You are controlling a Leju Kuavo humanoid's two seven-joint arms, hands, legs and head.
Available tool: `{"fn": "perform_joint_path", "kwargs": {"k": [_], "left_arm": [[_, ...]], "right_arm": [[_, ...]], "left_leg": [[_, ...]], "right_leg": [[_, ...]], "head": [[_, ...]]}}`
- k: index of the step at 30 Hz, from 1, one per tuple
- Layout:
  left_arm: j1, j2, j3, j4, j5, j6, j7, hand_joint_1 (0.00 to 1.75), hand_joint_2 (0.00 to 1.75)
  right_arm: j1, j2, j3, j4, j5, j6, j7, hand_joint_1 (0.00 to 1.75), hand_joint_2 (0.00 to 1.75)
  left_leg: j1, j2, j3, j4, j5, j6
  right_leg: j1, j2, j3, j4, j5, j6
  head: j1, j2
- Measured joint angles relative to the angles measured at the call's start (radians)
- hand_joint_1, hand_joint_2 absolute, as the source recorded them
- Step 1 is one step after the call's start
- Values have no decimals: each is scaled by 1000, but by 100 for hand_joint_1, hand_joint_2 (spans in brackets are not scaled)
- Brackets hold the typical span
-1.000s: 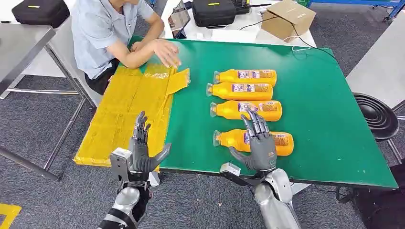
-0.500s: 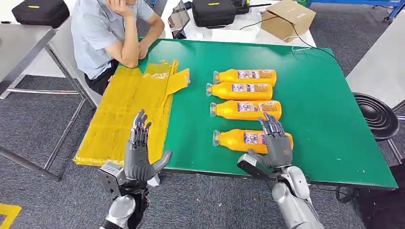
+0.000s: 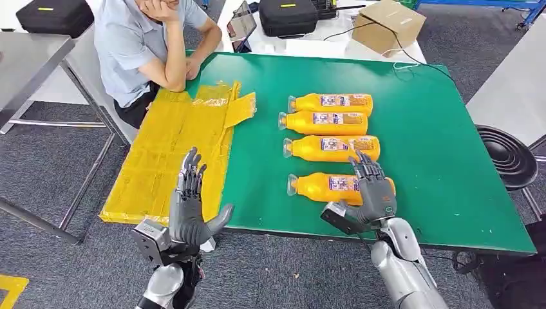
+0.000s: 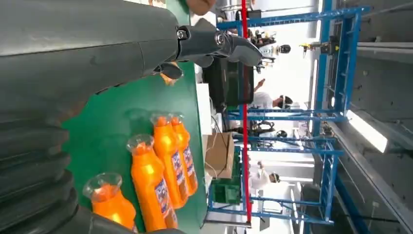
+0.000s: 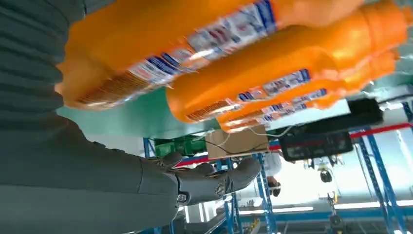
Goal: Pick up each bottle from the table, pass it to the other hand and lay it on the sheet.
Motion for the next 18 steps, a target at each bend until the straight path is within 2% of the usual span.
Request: {"fn": "perform_joint_path", "kwargs": {"k": [2, 9, 18], "left_arm": [[0, 0, -3, 0, 3, -7, 3, 0, 175], [0, 0, -6, -5, 3, -10, 32, 0, 175], [0, -1, -5, -7, 6, -21, 50, 0, 175]], "right_arm": [[-14, -4, 9, 24, 41, 1, 41, 0, 175], [-69, -16, 46, 93, 169, 100, 283, 0, 175], [-116, -24, 59, 132, 195, 207, 355, 0, 175]], "left_leg": [[0, 0, 0, 0, 0, 0], [0, 0, 0, 0, 0, 0], [0, 0, 0, 0, 0, 0]], "right_leg": [[0, 0, 0, 0, 0, 0], [0, 0, 0, 0, 0, 0], [0, 0, 0, 0, 0, 0]], "head": [[0, 0], [0, 0], [0, 0]]}}
